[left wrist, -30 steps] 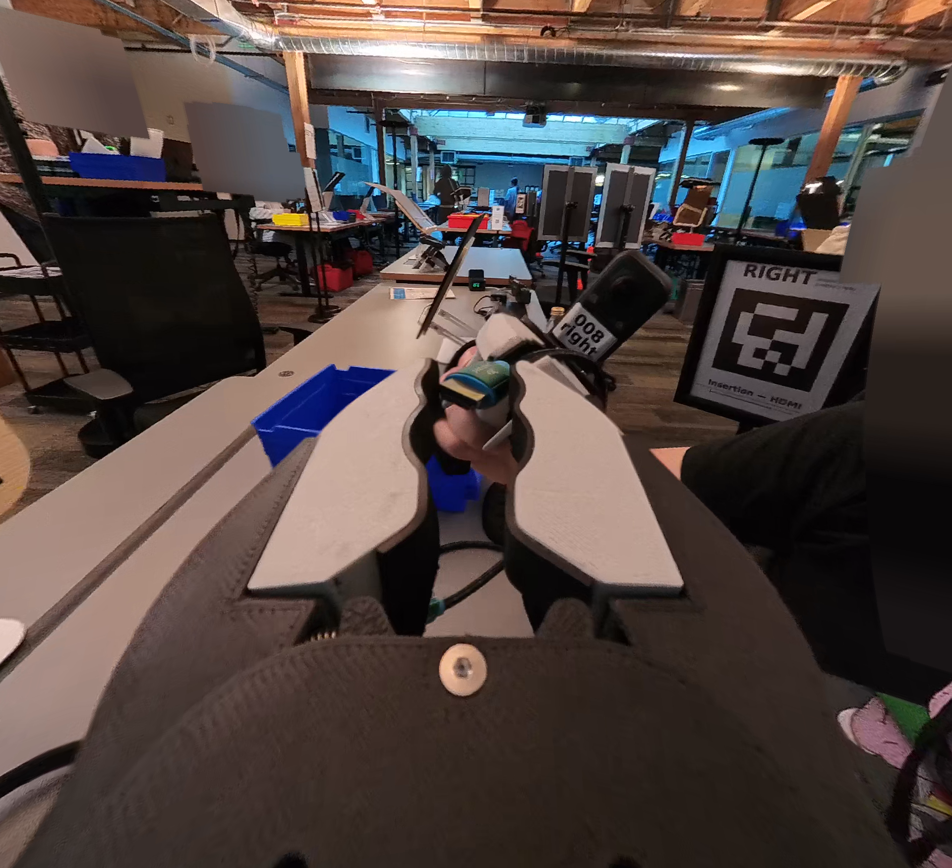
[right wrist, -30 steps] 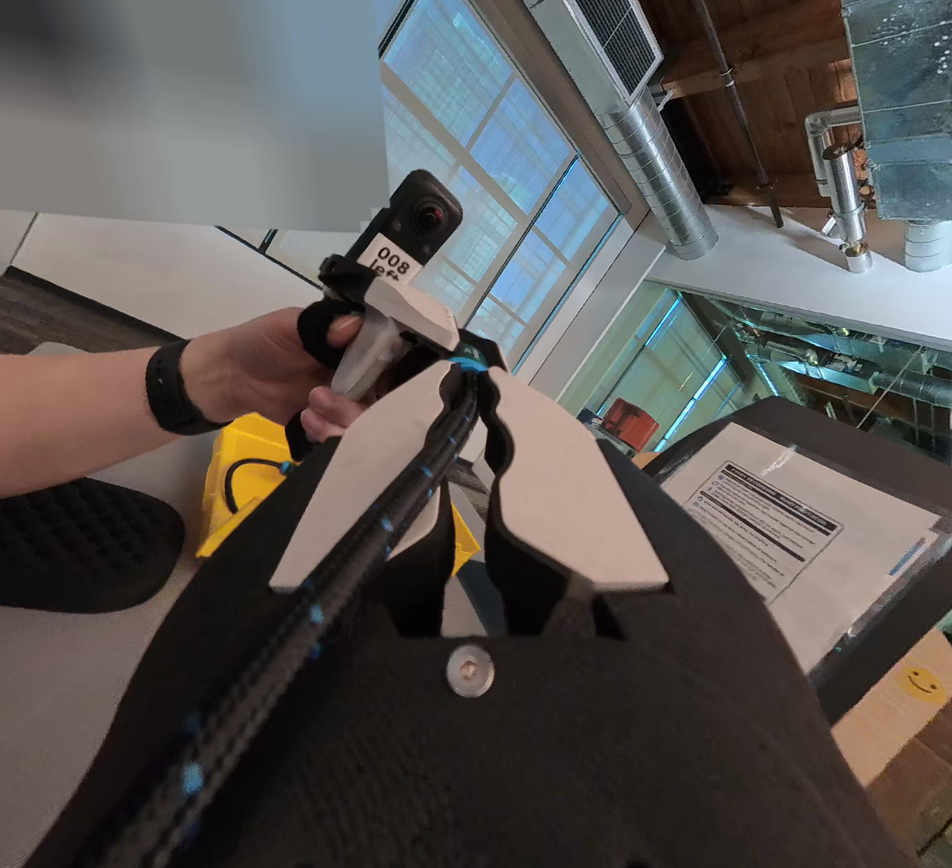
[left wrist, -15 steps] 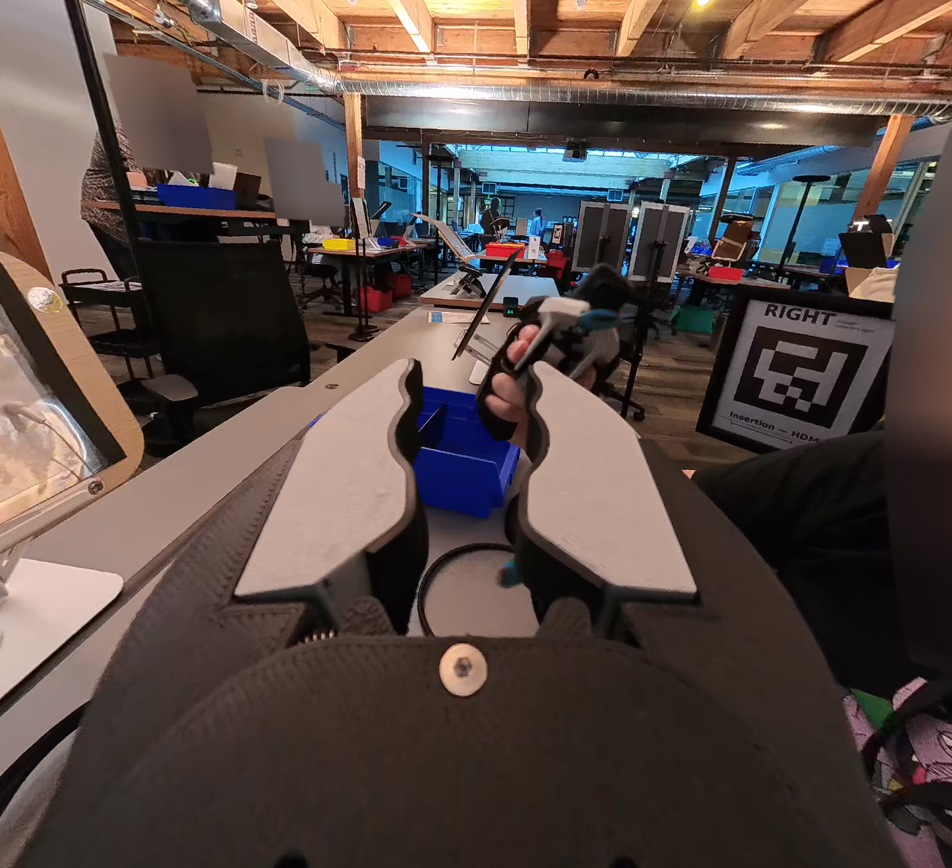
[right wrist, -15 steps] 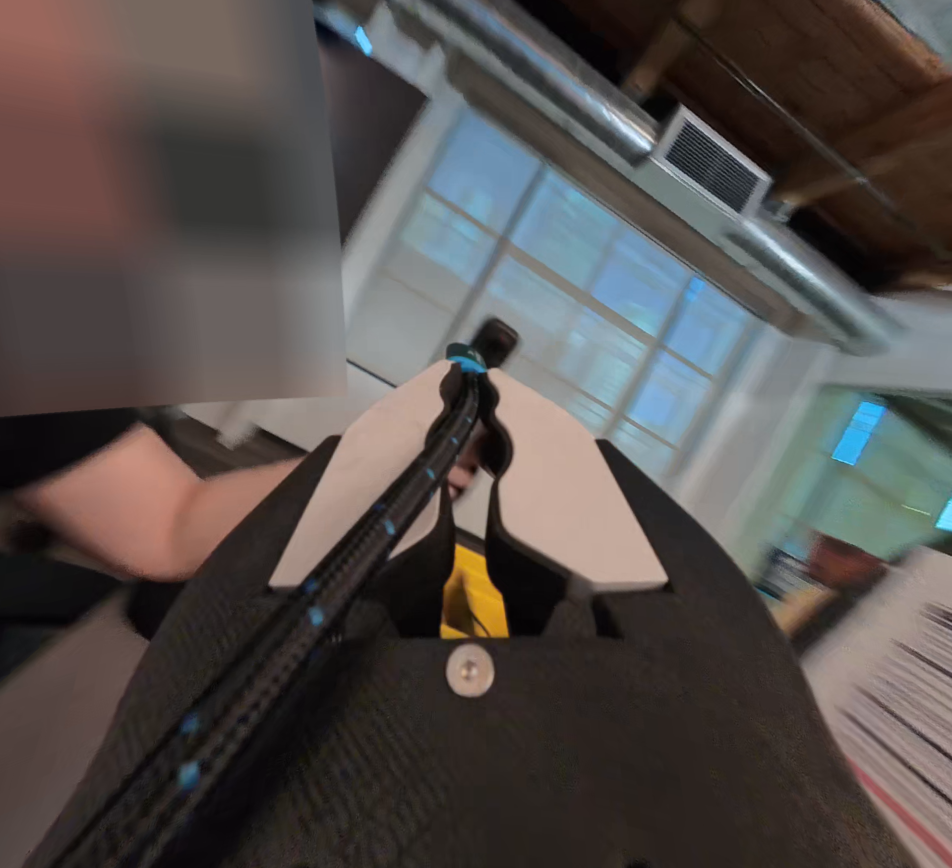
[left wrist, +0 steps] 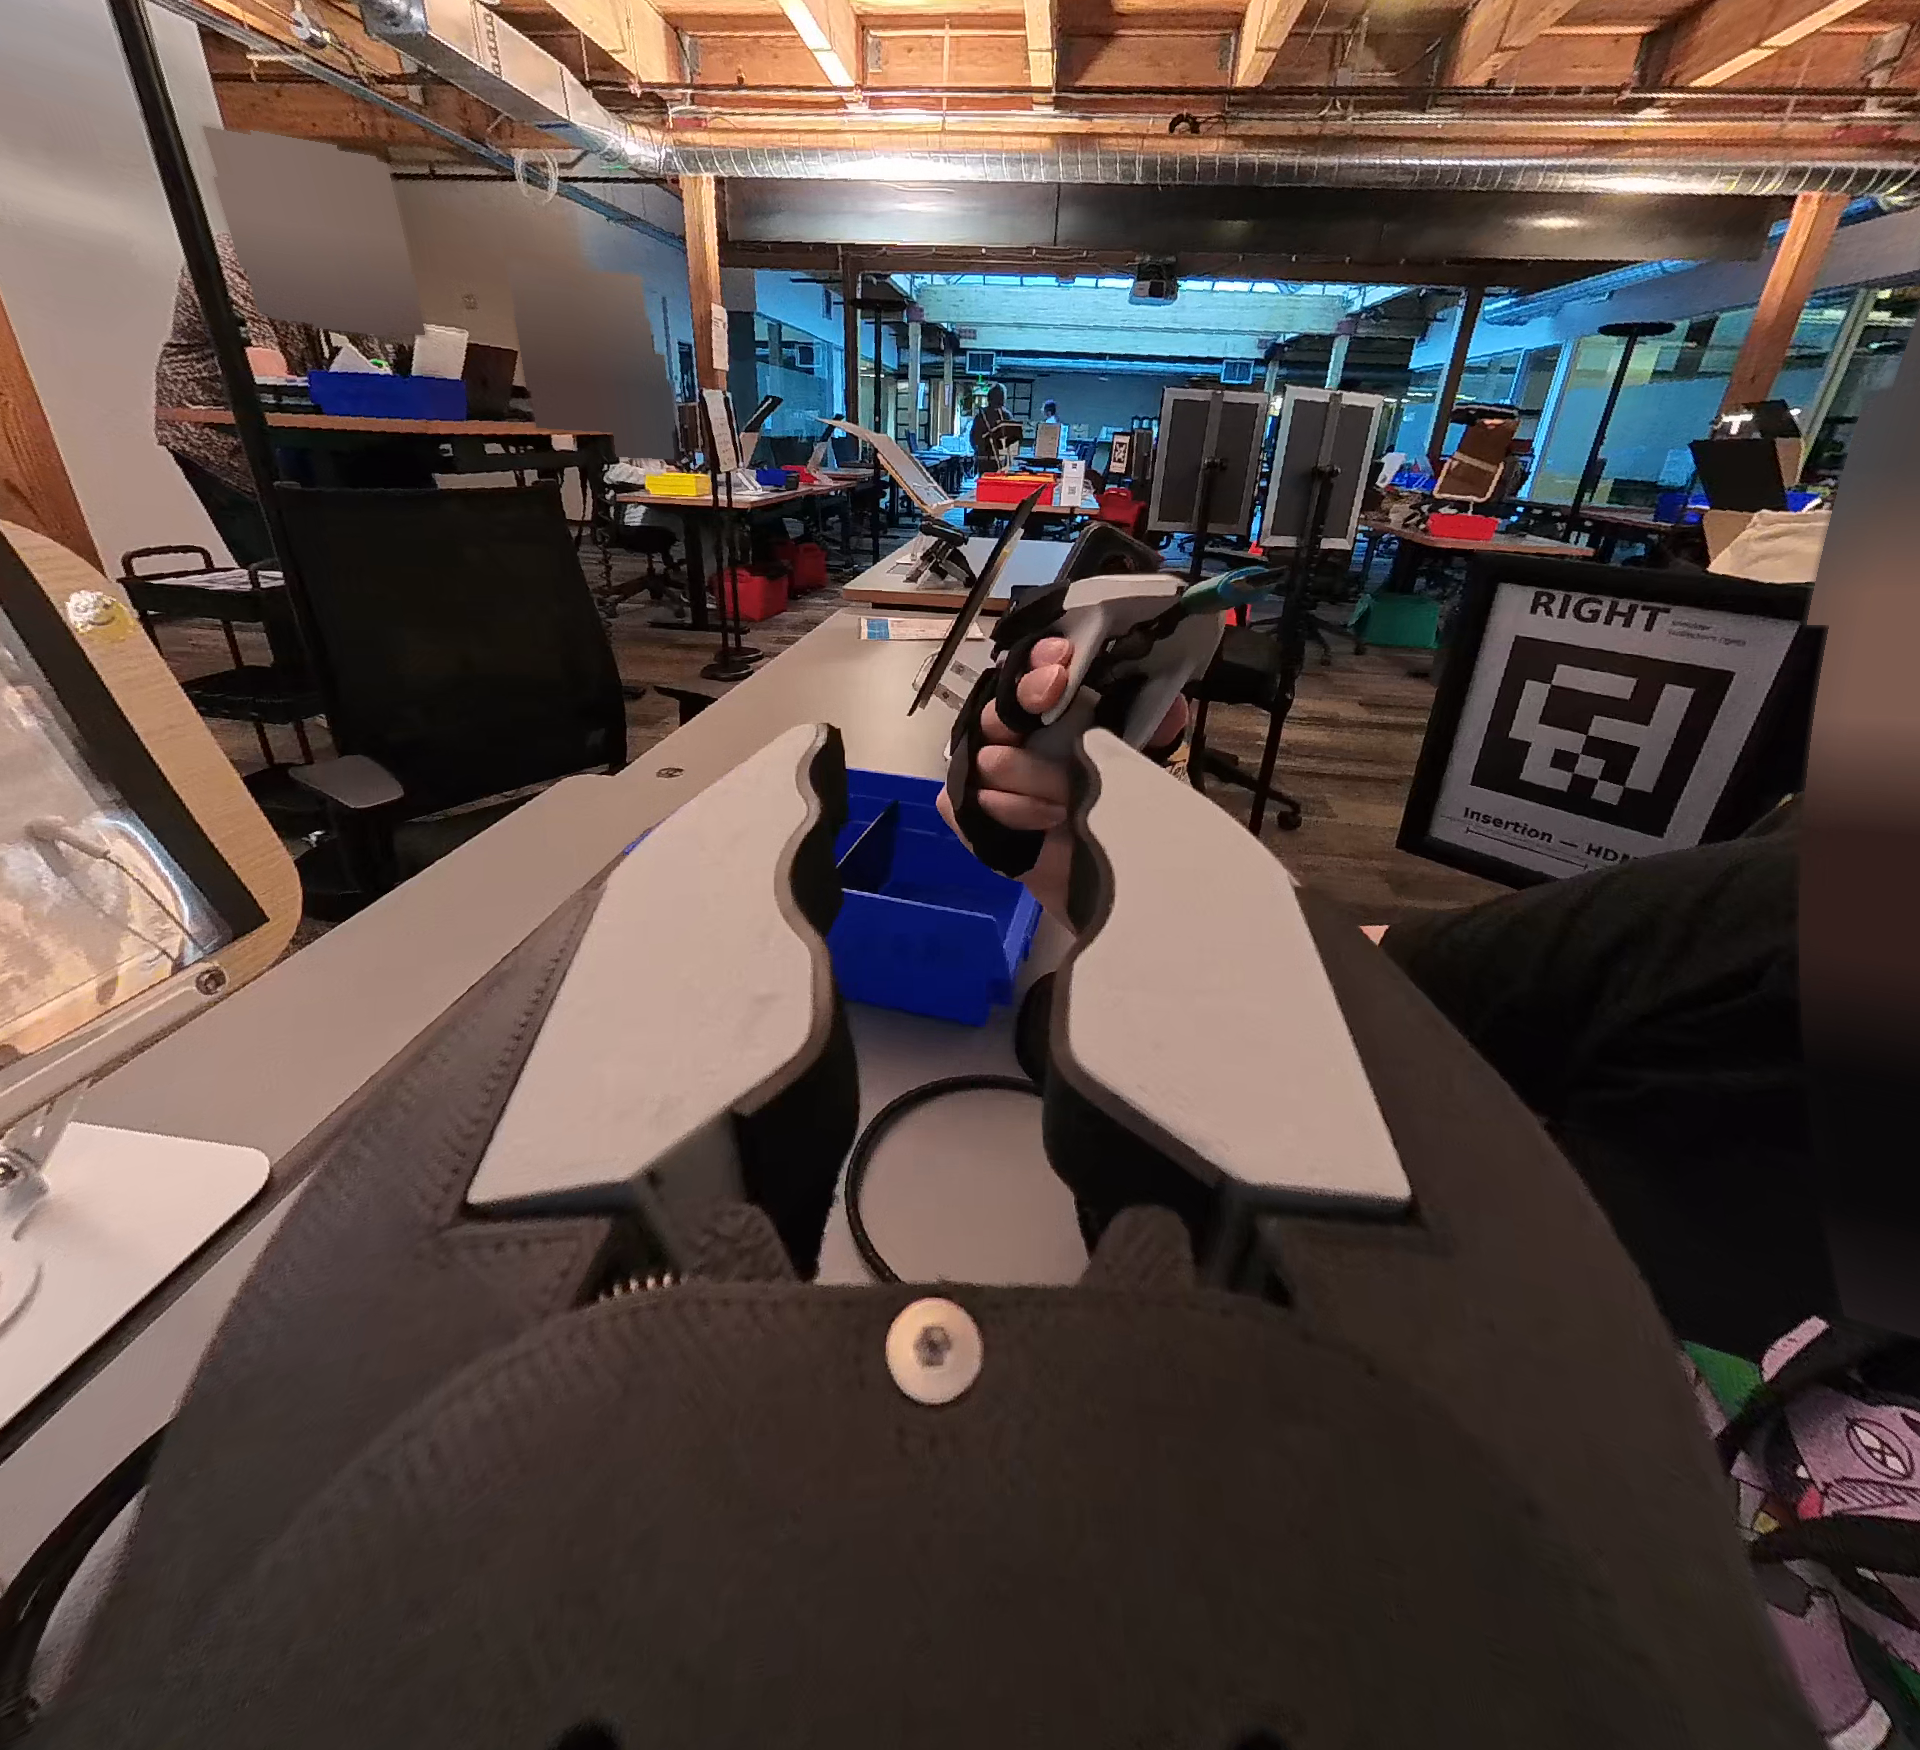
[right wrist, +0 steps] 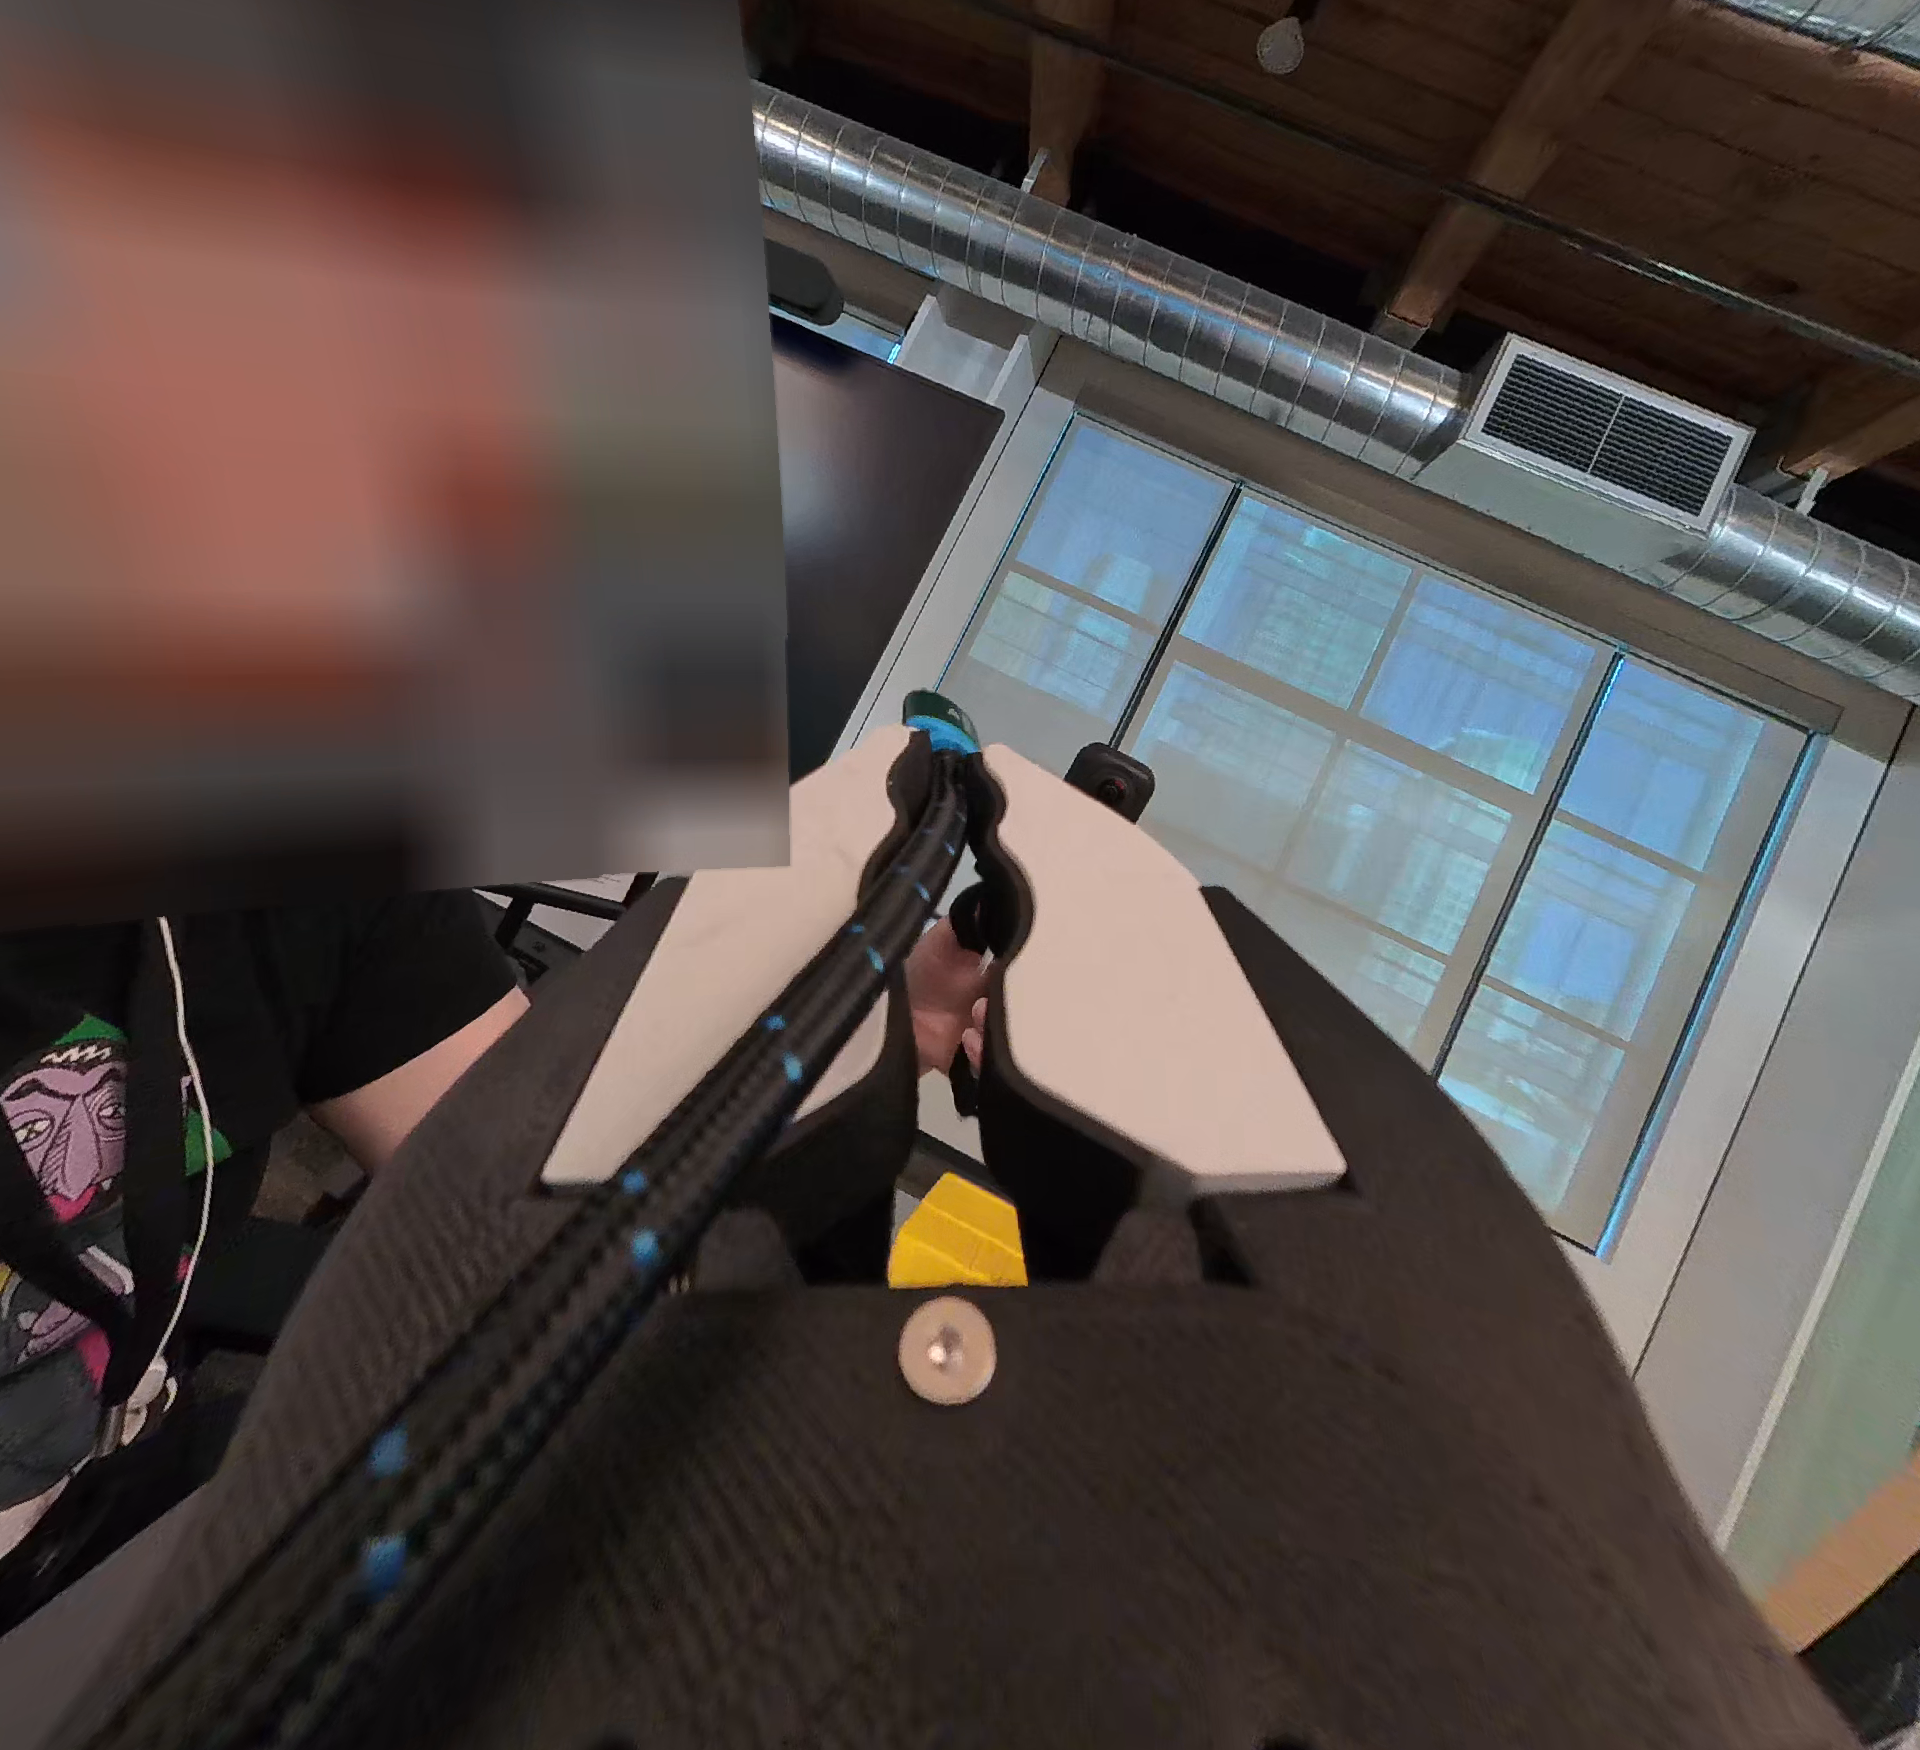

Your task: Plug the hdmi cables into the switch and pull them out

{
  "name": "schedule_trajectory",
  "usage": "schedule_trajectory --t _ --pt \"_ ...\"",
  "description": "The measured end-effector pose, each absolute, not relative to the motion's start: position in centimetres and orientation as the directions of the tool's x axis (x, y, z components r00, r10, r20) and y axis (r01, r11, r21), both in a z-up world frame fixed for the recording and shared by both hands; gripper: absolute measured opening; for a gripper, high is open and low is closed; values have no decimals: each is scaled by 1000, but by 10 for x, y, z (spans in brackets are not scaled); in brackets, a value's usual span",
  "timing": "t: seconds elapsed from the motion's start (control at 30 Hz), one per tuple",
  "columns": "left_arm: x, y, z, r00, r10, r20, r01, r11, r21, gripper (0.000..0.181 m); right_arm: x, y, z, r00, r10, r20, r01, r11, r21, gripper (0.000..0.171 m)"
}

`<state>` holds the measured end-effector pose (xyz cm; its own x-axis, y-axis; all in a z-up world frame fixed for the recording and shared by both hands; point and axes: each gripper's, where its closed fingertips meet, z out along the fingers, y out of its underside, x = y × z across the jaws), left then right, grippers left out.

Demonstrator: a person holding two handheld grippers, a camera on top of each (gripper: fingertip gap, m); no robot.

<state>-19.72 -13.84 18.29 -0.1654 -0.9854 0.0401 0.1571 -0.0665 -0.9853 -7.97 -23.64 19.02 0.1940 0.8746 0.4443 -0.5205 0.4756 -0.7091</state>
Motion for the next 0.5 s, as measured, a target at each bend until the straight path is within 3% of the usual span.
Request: schedule_trajectory --t 0.03,0.5 --pt "-197 -138 183 -167 -985 42 157 -68 -985 40 -80 -236 189 195 873 447 -516 479 -710 5" --pt "-190 -142 174 -186 -982 43 98 -62 -993 42 -74 -232 189 196 877 439 -527 471 -707 5"
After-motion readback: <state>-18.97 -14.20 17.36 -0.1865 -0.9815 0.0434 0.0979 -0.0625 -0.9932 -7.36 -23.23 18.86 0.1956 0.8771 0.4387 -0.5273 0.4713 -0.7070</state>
